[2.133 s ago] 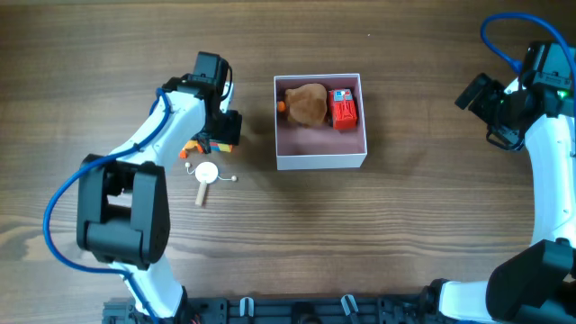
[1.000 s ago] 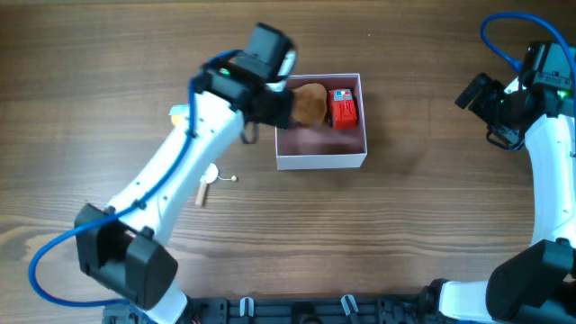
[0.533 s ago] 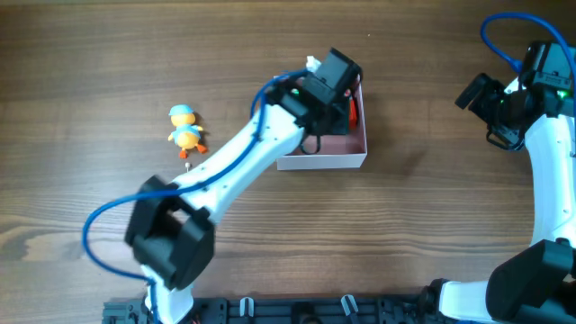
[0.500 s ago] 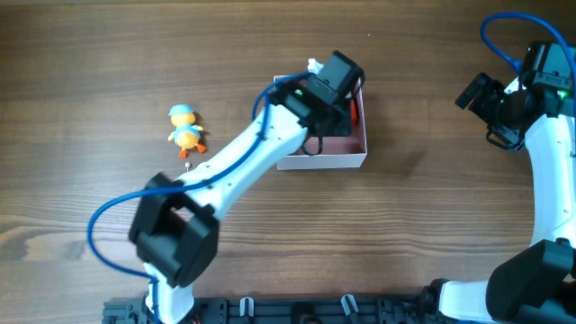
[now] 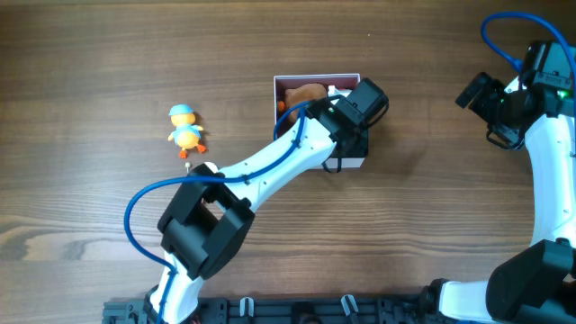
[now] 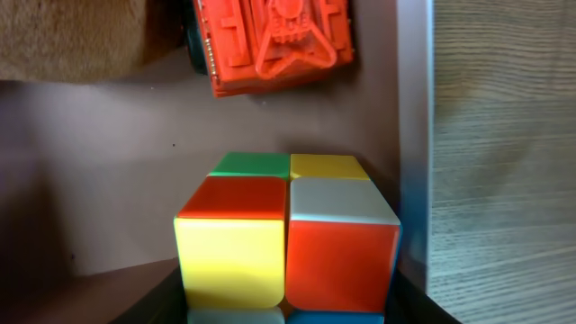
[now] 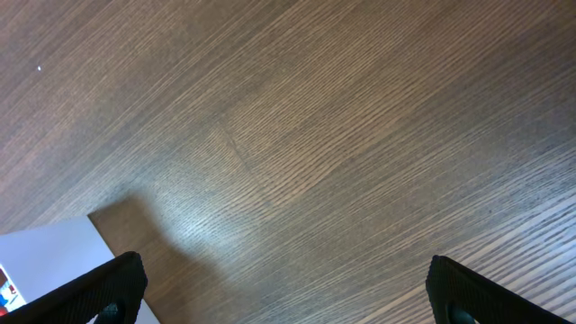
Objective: Pack container
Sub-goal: 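Carry the Rubik's cube over the box and lower it inside, then open the left gripper and lift away from the box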
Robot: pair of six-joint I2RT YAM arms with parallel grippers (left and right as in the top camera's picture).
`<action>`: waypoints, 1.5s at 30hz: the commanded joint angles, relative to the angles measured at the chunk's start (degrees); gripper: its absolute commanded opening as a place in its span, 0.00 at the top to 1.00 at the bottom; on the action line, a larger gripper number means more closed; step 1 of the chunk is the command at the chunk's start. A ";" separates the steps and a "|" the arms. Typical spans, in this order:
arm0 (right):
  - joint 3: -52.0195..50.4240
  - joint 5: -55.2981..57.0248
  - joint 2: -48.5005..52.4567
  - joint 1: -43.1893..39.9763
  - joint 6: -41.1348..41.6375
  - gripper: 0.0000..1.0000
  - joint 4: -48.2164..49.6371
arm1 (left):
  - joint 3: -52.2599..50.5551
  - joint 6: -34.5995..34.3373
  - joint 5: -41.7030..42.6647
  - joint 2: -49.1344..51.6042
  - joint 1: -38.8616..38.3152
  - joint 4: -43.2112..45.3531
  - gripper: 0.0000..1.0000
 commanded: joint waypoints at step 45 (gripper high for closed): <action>0.00 -0.26 0.59 -0.07 0.81 0.00 0.85 | 4.81 13.94 -18.91 -24.20 14.25 -27.34 0.13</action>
